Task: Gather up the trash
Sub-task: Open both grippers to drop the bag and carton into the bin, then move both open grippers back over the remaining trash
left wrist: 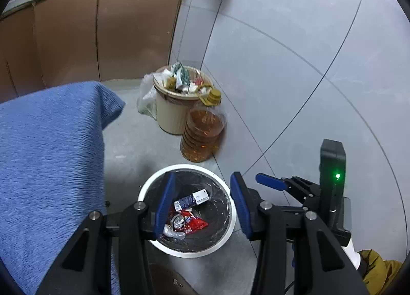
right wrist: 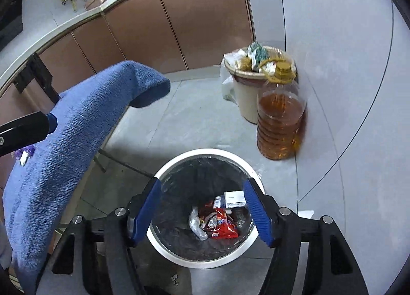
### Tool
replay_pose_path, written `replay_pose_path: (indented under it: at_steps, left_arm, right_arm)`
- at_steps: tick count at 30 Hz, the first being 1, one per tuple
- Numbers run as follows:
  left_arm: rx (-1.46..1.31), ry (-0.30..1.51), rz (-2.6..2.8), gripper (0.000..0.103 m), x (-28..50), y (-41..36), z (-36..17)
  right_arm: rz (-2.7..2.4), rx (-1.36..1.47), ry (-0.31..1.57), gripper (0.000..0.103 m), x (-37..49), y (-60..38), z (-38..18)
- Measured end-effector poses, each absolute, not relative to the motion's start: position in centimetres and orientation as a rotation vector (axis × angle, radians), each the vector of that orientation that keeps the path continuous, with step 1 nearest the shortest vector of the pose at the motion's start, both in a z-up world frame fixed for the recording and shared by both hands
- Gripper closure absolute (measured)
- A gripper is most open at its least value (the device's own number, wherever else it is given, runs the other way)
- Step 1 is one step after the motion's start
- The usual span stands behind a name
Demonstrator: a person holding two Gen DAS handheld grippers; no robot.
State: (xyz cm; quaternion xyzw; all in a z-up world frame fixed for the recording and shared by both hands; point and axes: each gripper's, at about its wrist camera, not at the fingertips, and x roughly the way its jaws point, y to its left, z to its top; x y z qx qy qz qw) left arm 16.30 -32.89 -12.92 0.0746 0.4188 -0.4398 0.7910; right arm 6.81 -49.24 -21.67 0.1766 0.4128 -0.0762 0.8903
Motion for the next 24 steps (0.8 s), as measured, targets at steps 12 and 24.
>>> replay_pose_path:
  at_steps: [12,24]
  left_arm:
    - [0.09,0.7,-0.825,0.06,12.7,-24.7,-5.9]
    - [0.034,0.559,-0.671,0.06,9.1,-12.9,-1.2]
  right_arm:
    - [-0.12,0.271,0.7,0.026,4.3,-44.9,-12.4]
    - [-0.016,0.14,0.514,0.023,1.7,-36.6,-2.2]
